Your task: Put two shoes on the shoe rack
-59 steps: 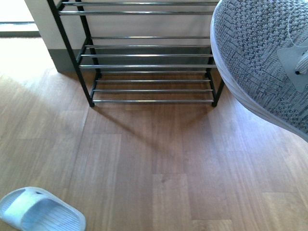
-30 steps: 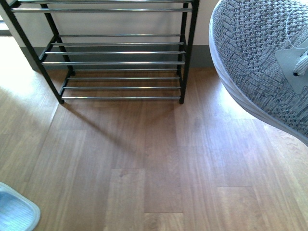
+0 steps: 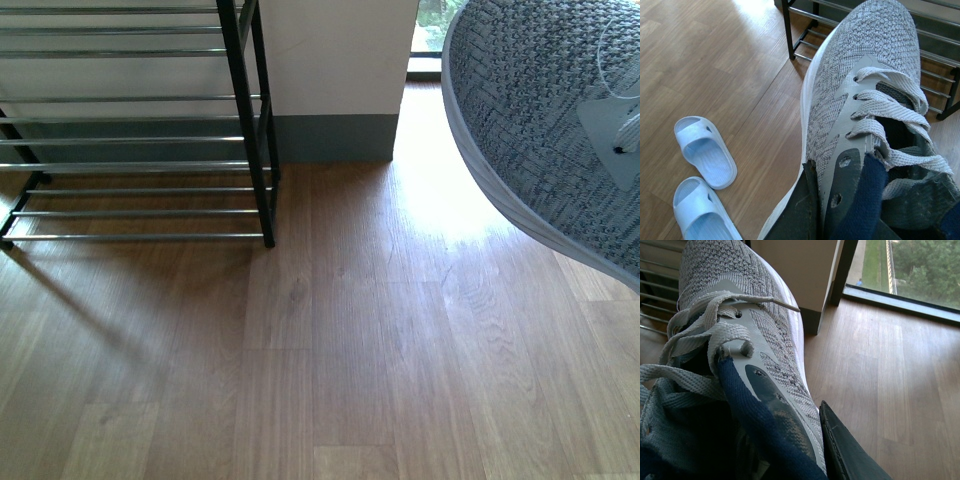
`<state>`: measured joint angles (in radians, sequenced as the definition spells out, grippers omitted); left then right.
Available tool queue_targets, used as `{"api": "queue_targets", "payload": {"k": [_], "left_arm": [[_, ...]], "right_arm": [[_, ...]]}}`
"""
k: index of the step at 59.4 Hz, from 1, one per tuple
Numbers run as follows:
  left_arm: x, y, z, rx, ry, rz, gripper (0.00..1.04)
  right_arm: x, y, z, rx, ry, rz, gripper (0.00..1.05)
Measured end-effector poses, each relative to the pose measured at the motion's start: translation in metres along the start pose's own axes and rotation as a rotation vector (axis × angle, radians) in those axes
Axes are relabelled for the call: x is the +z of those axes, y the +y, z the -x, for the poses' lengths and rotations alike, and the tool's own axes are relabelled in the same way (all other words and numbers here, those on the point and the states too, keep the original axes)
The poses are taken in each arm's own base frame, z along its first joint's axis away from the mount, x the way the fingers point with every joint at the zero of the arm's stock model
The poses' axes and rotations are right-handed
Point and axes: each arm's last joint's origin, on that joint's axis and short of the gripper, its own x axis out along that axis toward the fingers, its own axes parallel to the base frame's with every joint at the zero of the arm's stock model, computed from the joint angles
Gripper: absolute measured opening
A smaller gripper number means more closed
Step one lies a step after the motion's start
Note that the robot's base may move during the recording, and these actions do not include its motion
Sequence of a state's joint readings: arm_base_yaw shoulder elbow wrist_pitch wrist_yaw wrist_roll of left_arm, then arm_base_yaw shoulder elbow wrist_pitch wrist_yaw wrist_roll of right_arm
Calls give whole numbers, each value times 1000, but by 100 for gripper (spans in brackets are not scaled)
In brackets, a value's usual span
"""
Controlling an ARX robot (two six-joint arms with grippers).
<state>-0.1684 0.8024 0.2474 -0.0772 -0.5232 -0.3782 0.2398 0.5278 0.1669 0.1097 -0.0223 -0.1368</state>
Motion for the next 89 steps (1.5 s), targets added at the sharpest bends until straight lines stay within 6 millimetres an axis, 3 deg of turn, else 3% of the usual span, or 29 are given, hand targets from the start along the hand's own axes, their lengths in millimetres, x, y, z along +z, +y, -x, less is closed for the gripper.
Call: {"api": "queue_targets", "payload": {"k": [89], "left_arm": [[0, 0, 0, 5, 0, 0, 2]], "right_arm": [[0, 0, 0, 5, 0, 0, 1]]}}
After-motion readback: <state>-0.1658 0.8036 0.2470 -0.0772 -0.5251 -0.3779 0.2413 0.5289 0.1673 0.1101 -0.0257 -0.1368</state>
